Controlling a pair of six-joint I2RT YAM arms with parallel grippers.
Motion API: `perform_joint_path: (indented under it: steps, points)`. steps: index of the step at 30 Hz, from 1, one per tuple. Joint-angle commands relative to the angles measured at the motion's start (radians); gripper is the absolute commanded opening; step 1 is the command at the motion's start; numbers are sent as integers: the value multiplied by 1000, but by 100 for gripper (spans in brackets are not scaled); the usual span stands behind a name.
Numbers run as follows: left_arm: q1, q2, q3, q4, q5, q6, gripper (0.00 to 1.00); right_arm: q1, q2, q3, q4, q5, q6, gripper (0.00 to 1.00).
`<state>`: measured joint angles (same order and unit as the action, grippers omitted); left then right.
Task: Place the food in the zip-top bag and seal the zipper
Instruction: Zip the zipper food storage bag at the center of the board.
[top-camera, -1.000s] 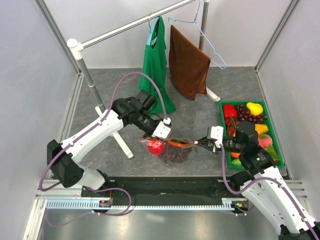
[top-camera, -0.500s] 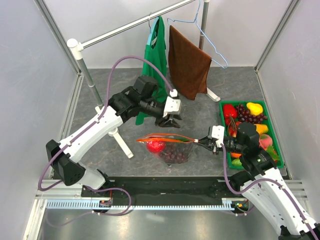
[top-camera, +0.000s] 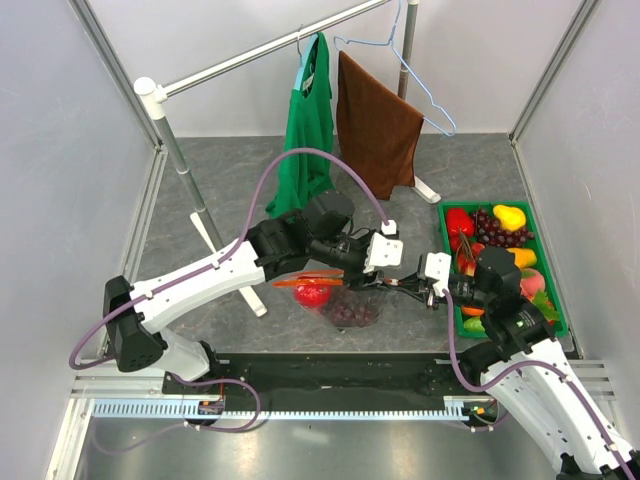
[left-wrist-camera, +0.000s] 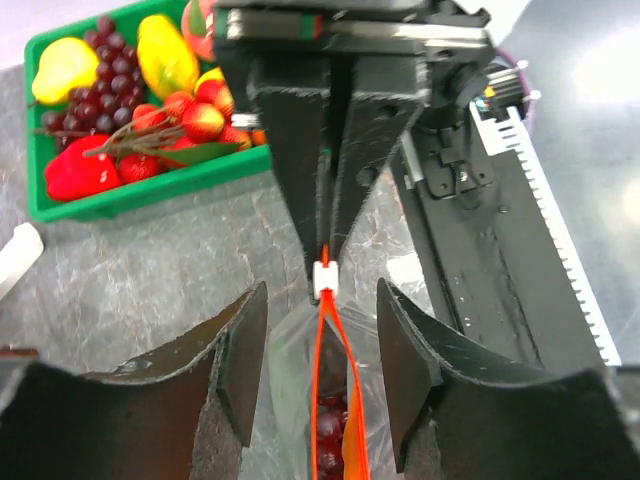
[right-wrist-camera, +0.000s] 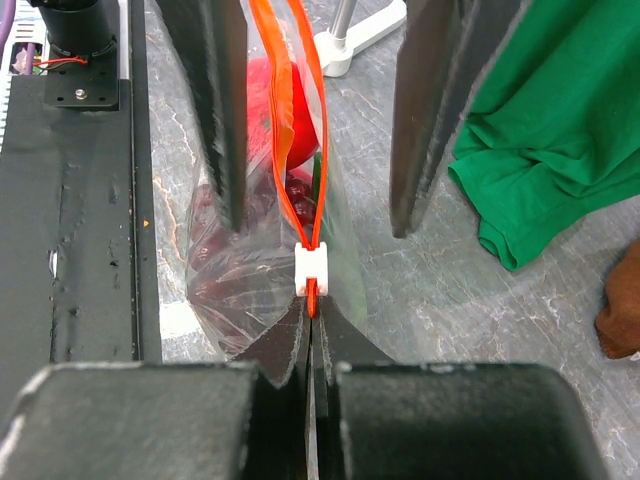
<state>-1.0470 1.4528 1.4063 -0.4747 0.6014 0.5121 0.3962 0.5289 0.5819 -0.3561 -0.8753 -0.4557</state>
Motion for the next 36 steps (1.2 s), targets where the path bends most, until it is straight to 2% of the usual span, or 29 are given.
perform_joint_path:
  steps: [1,6,9,12,16,22,28,31,36]
  points:
    - [-27,6,-1,73,-81,-50,57,0,-15,6,39,-7,6,0]
    - [-44,27,5,73,-127,-60,59,-2,-17,6,37,-8,5,0]
    - [-53,30,0,61,-127,-35,56,-2,-13,9,36,-2,6,0]
    - [-56,40,2,44,-138,-20,48,1,-13,12,39,5,6,0]
    - [-54,41,-3,16,-143,-11,31,0,-20,12,32,10,9,0]
    - [-36,21,-27,-42,-152,9,19,0,-24,13,23,28,6,0]
    - [31,-57,-104,-71,-153,20,18,0,-27,13,16,24,-1,0]
    - [39,-71,-96,-70,-146,13,22,-2,-20,15,16,10,-6,0]
    - [41,-66,-75,-81,-137,8,19,-2,-7,24,13,30,-20,0]
